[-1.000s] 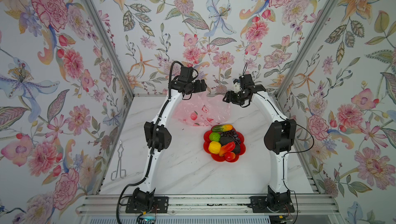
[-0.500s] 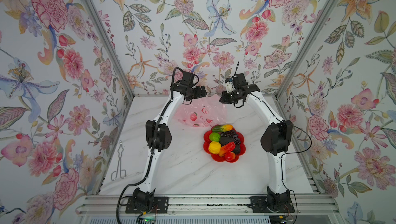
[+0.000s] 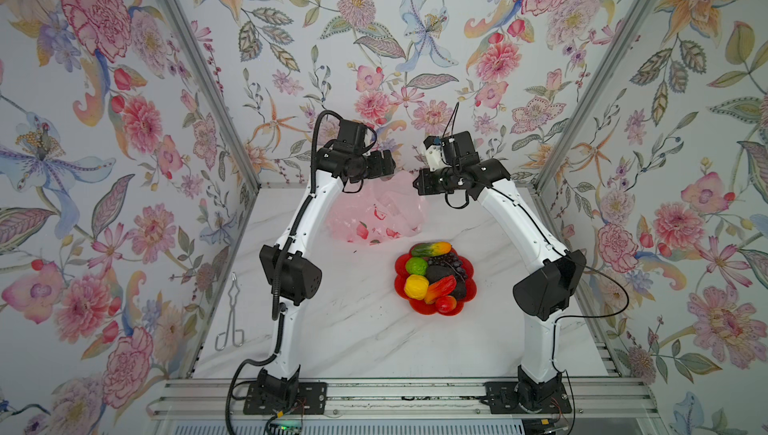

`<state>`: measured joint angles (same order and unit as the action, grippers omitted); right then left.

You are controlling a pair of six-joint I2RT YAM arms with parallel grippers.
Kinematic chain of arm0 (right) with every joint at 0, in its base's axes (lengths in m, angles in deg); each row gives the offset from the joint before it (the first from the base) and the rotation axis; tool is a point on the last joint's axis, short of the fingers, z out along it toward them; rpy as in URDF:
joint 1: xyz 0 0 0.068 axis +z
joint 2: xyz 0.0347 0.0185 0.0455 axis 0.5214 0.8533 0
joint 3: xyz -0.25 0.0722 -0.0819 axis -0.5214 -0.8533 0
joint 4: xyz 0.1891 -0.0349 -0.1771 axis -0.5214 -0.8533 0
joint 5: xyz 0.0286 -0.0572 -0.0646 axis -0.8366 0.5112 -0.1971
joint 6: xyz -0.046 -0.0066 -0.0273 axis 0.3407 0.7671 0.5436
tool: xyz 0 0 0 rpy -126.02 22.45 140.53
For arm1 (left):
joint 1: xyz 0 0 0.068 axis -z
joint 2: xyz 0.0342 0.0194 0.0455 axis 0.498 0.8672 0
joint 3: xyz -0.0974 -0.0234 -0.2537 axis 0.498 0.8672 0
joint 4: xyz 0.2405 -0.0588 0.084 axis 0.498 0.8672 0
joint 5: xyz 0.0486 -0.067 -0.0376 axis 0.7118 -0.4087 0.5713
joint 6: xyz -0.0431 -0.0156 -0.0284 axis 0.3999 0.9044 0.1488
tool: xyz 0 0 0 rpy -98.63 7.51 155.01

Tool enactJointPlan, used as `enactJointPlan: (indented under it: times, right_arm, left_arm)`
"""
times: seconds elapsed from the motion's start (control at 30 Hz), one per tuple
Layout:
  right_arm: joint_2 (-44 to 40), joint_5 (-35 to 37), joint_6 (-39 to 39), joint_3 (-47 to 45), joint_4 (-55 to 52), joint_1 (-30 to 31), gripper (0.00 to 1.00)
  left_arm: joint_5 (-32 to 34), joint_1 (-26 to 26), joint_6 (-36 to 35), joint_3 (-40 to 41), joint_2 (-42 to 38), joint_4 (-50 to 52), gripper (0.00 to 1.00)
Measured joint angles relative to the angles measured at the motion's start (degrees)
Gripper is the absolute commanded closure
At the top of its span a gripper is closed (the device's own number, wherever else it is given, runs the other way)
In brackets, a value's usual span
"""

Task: Place the fruits into the plastic bag
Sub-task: Pick up the plastic bag from the top-center of the table, then open the plastic bag at the top-center of the table.

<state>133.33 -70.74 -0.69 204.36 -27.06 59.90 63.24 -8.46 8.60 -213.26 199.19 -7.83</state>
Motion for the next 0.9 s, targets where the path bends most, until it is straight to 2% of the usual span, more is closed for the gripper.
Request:
enactJointPlan:
  times: [0.2,0.47,0.6,0.9]
  right_arm:
    - [-3.13,1.38,-0.66,0.00,0.00,3.50,0.98]
    - [-5.46,2.69,-1.42,-0.96,-0.02,6.36,0.98]
    - [-5.46,3.48,-1.73,-1.79,-0.02,6.84,0.99]
    - [-5.46,4.00,-2.56,-3.56,0.04,7.82,0.99]
  left_arm:
    - [4.33,-0.02,-2.23,1.38,-2.19,3.89,0.10]
    - [8.00,-0.02,-3.78,6.88,-4.70,7.91,0.07]
    - [8.02,0.00,-3.80,11.61,-10.56,7.89,0.05]
    - [8.22,-0.74,-1.99,25.59,-31.04,3.98,0.04]
